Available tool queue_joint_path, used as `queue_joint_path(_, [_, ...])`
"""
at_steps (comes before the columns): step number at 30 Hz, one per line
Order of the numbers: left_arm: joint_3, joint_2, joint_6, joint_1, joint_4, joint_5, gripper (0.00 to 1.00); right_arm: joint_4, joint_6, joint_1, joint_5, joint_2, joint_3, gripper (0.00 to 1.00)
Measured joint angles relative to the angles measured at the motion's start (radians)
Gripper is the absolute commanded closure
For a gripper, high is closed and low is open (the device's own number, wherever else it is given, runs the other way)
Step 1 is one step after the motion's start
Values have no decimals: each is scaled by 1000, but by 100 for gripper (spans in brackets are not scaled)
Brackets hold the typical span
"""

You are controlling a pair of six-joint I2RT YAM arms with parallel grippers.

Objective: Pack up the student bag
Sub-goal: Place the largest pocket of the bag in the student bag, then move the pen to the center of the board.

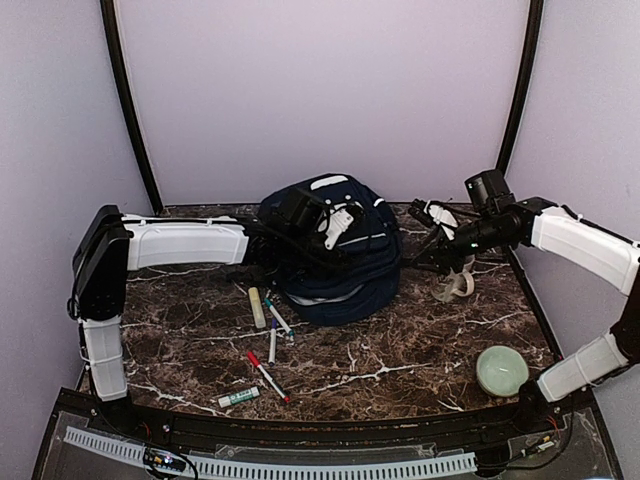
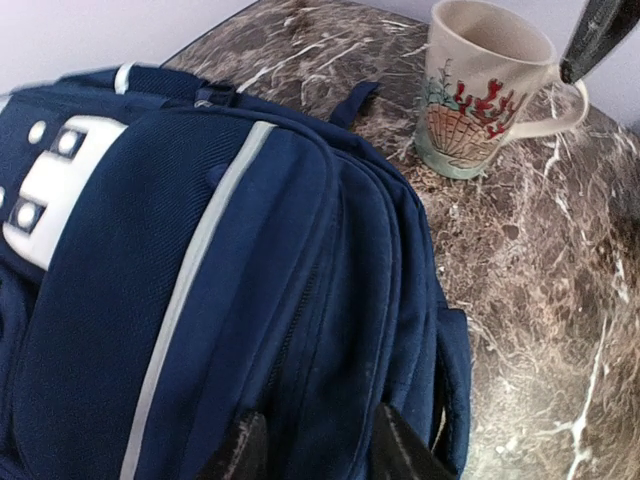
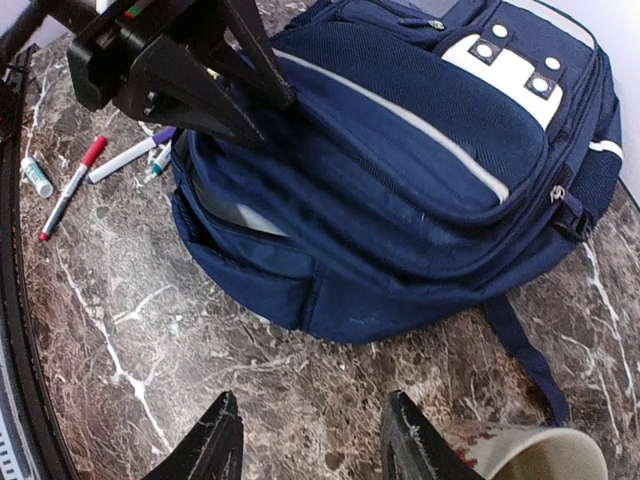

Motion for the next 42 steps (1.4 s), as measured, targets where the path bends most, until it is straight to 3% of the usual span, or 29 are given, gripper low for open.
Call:
queue_joint_path(3, [-66,-63,2,-13,-24,-34,47,35,29,0,-50,39,5,53])
queue_joint_path(7, [-148,-219,-11,-35,-77,-79,45,74,66,0,-103,91,10,53])
queue_joint_path(10, [-218,-348,-48,-46,-87,-114,45,104,89,0,-145,104,10,53])
queue_joint_path(15, [-386,-495,-130,-50,-124,-164,55,158,111,0,-204,97,-8,53])
queue_joint_path(20, [-444,-412,-183,-46,-194,-178,64,189,117,0,-218,64,-71,53])
queue_joint_path(27, [-407,-263,-190,-34,-228,-165,77,201,116,0,-220,60,-76,53])
queue_joint_path(33, [-375,-178,-177,6,-230,-145,82,202,110,0,-219,56,-85,53])
queue_joint_path(37, [-365,-159,-160,25,-228,-134,81,204,110,0,-214,42,-95,53])
queue_joint_path(42, [-354,-121,-149,26,-219,-108,69,208,110,0,-206,40,-95,54])
